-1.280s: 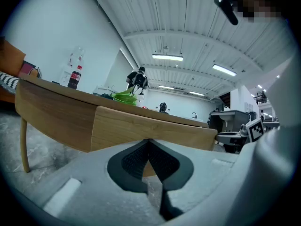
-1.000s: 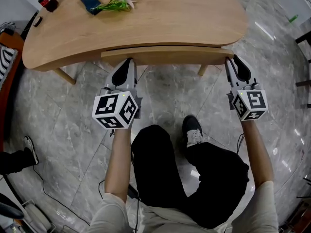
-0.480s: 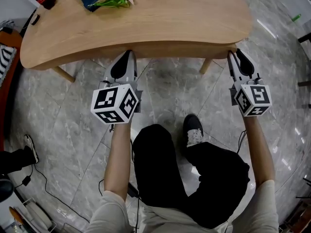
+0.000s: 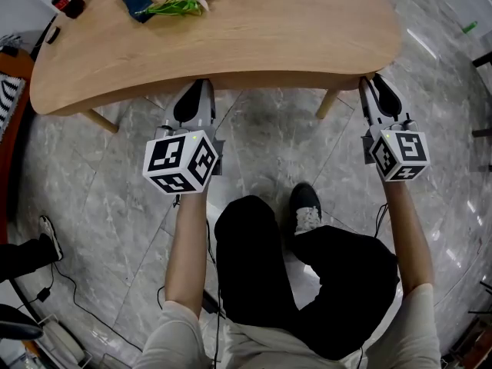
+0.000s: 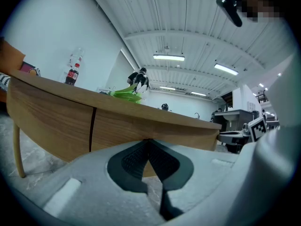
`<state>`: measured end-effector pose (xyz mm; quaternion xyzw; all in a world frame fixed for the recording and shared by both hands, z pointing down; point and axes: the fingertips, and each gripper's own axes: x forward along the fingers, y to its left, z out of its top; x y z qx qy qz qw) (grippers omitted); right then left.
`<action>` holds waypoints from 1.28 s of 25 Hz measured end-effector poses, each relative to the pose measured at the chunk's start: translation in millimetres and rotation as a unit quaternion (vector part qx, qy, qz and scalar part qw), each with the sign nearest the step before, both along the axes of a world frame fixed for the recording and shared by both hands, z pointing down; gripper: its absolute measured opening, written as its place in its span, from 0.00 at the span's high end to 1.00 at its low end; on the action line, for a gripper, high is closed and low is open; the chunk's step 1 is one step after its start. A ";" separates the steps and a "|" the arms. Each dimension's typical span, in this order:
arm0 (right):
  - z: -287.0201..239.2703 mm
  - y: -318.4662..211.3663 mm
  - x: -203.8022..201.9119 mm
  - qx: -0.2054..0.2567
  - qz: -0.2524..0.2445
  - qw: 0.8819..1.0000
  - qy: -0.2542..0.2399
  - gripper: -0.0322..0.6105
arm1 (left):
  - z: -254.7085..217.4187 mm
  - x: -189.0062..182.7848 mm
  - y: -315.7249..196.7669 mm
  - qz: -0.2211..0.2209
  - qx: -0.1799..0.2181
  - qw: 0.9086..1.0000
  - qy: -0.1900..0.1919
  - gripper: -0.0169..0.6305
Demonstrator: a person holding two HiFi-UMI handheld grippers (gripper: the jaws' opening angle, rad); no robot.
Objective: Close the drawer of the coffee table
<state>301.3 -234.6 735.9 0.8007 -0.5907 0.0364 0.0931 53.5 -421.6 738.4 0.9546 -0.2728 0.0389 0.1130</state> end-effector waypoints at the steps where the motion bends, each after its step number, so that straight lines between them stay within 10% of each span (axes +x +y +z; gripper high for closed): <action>1: -0.3 -1.3 1.1 0.000 0.000 1.000 -0.001 0.78 | -0.2 0.9 -1.3 -0.003 -0.001 1.000 0.003 0.96; 20: -3.7 -10.9 9.3 0.028 0.009 0.999 -0.022 0.79 | -3.2 10.8 -8.8 -0.033 -0.018 0.999 0.010 0.96; 32: -36.4 20.5 -2.5 -0.091 0.013 0.990 -0.103 0.92 | -58.9 -3.6 43.9 -0.020 -0.090 0.989 -0.115 0.96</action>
